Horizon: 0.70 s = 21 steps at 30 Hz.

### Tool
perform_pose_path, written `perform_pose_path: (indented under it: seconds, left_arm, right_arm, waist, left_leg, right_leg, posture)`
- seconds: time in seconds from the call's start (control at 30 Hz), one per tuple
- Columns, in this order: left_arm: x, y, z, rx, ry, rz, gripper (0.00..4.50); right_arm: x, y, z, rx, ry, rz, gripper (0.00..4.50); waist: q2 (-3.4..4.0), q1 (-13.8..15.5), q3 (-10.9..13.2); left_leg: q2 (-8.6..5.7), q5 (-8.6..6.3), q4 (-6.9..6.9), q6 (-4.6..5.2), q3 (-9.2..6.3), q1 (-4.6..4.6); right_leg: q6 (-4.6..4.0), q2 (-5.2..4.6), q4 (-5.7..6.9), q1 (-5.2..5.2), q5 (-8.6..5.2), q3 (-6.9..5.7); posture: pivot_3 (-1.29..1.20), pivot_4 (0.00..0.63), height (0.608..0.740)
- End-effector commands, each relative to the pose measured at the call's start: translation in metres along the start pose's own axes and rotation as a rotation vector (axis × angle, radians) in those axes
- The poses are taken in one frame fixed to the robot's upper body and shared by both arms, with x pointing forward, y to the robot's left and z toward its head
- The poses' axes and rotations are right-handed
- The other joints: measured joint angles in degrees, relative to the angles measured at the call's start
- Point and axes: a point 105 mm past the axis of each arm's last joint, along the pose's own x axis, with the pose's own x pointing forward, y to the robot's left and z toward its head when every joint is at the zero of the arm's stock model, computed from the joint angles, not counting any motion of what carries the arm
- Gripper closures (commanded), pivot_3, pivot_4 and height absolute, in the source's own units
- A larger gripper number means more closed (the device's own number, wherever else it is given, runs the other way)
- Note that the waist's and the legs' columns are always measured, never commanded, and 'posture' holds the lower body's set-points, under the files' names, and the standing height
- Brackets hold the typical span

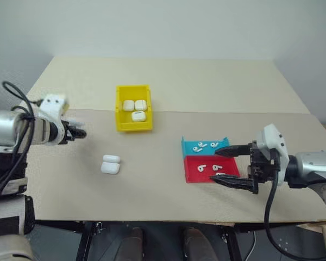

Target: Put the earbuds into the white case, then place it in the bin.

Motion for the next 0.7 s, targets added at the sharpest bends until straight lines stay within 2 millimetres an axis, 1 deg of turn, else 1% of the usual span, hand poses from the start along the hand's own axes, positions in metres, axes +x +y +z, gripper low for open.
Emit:
perform_pose_path:
  seconds: [0.03, 0.07, 0.1, 0.13, 0.17, 0.2, 0.23, 0.27, 0.33, 0.47, 0.57, 0.63, 0.7]
  left_arm:
    - [-0.029, -0.035, 0.042, -0.021, -0.485, -0.254, 1.76]
    - [-0.039, -0.051, 0.047, -0.022, -0.64, -0.355, 1.76]
    - [-0.046, -0.063, 0.048, -0.012, -0.738, -0.413, 1.76]
    - [-0.048, -0.074, 0.048, -0.007, -0.787, -0.466, 1.76]
    - [-0.047, -0.086, 0.049, -0.012, -0.809, -0.51, 1.76]
    - [-0.047, -0.093, 0.05, -0.015, -0.818, -0.542, 1.76]
    - [-0.049, -0.109, 0.053, -0.018, -0.858, -0.619, 1.76]
    - [-0.052, -0.126, 0.057, -0.026, -0.897, -0.705, 1.76]
    - [-0.06, -0.153, 0.062, -0.012, -0.96, -0.862, 1.76]
    - [-0.074, -0.195, 0.063, 0.056, -1.006, -1.115, 1.76]
    - [-0.086, -0.212, 0.063, 0.09, -1.036, -1.277, 1.76]
    - [-0.092, -0.217, 0.06, 0.118, -1.039, -1.366, 1.76]
    - [-0.095, -0.217, 0.051, 0.174, -1.028, -1.438, 1.76]
  right_arm:
    - [0.001, 0.0, 0.012, -0.07, -0.048, -0.023, 0.0]
    - [0.002, -0.001, 0.013, -0.077, -0.052, -0.031, 0.0]
    - [0.002, -0.002, 0.014, -0.08, -0.058, -0.037, 0.0]
    - [0.003, -0.002, 0.014, -0.082, -0.061, -0.04, 0.0]
    - [0.003, -0.002, 0.015, -0.089, -0.061, -0.045, 0.0]
    - [0.003, -0.002, 0.015, -0.093, -0.061, -0.048, 0.0]
    - [0.004, -0.001, 0.016, -0.096, -0.064, -0.05, 0.0]
    - [0.004, 0.001, 0.016, -0.104, -0.065, -0.052, 0.0]
    - [0.006, 0.003, 0.017, -0.117, -0.067, -0.05, 0.0]
    - [0.01, 0.005, 0.017, -0.154, -0.058, -0.058, 0.0]
    - [0.012, 0.005, 0.016, -0.179, -0.032, -0.077, 0.0]
    - [0.011, 0.002, 0.013, -0.19, 0.006, -0.104, 0.0]
    - [0.01, -0.002, 0.009, -0.21, 0.077, -0.142, 0.0]
  waist:
    - [0.02, 0.5, 0.0]
    - [0.03, 0.8, -0.1]
    - [0.01, 1.0, -0.1]
    - [0.0, 1.1, -0.1]
    - [-0.02, 1.2, -0.1]
    - [-0.02, 1.3, -0.1]
    - [0.0, 1.3, -0.1]
    - [0.01, 1.3, -0.1]
    - [-0.01, 1.4, -0.1]
    - [-0.01, 0.9, -0.1]
    - [0.01, 0.3, -0.1]
    - [0.04, 0.0, -0.1]
    - [0.09, -0.3, -0.2]
  left_leg:
    - [-0.04, 0.0, -0.04, 0.0, 0.0, 0.0]
    - [-0.04, 0.0, -0.02, 0.0, 0.02, 0.02]
    - [-0.06, 0.0, -0.03, 0.0, 0.07, 0.03]
    - [-0.09, 0.01, 0.01, -0.01, 0.06, 0.0]
    - [-0.1, 0.01, 0.01, -0.01, 0.04, -0.02]
    - [-0.12, 0.01, 0.01, -0.01, 0.04, -0.02]
    - [-0.14, 0.01, 0.01, -0.01, 0.03, -0.03]
    - [-0.15, 0.01, 0.0, -0.01, 0.04, 0.0]
    - [-0.22, 0.01, 0.01, 0.0, 0.05, -0.01]
    - [-0.23, -0.02, 0.03, 0.05, 0.07, -0.02]
    - [-0.16, -0.02, 0.03, 0.05, 0.08, 0.03]
    - [-0.1, -0.02, 0.04, 0.05, 0.07, 0.05]
    - [-0.1, -0.02, 0.05, 0.05, 0.08, 0.07]
  right_leg:
    - [0.02, -0.06, -0.06, 0.02, 0.02, -0.04]
    - [0.03, -0.12, -0.03, 0.04, 0.02, -0.04]
    - [0.04, -0.2, -0.07, 0.06, 0.03, -0.04]
    - [0.04, -0.25, -0.06, 0.06, 0.03, -0.1]
    - [0.04, -0.26, -0.1, 0.06, 0.04, -0.13]
    - [0.04, -0.26, -0.1, 0.06, 0.04, -0.14]
    - [0.04, -0.24, -0.1, 0.06, 0.04, -0.15]
    - [0.04, -0.22, -0.1, 0.1, 0.04, -0.14]
    - [0.06, -0.19, -0.13, 0.14, 0.05, -0.15]
    - [0.1, -0.13, -0.17, 0.17, 0.07, -0.1]
    - [0.09, 0.01, -0.15, 0.15, 0.07, -0.02]
    - [0.09, 0.1, -0.15, 0.16, 0.07, 0.01]
    - [0.09, 0.13, -0.15, 0.17, 0.07, 0.03]
  posture:
    - [0.0, 0.15, 0.74]
    - [0.0, 0.15, 0.74]
    - [0.0, 0.15, 0.74]
    - [0.0, 0.15, 0.74]
    - [0.0, 0.15, 0.74]
    - [0.0, 0.15, 0.74]
    - [0.0, 0.15, 0.74]
    - [0.0, 0.15, 0.74]
    - [0.0, 0.15, 0.74]
    - [0.0, 0.15, 0.74]
    - [0.0, 0.15, 0.74]
    - [0.0, 0.15, 0.74]
    - [0.0, 0.15, 0.74]
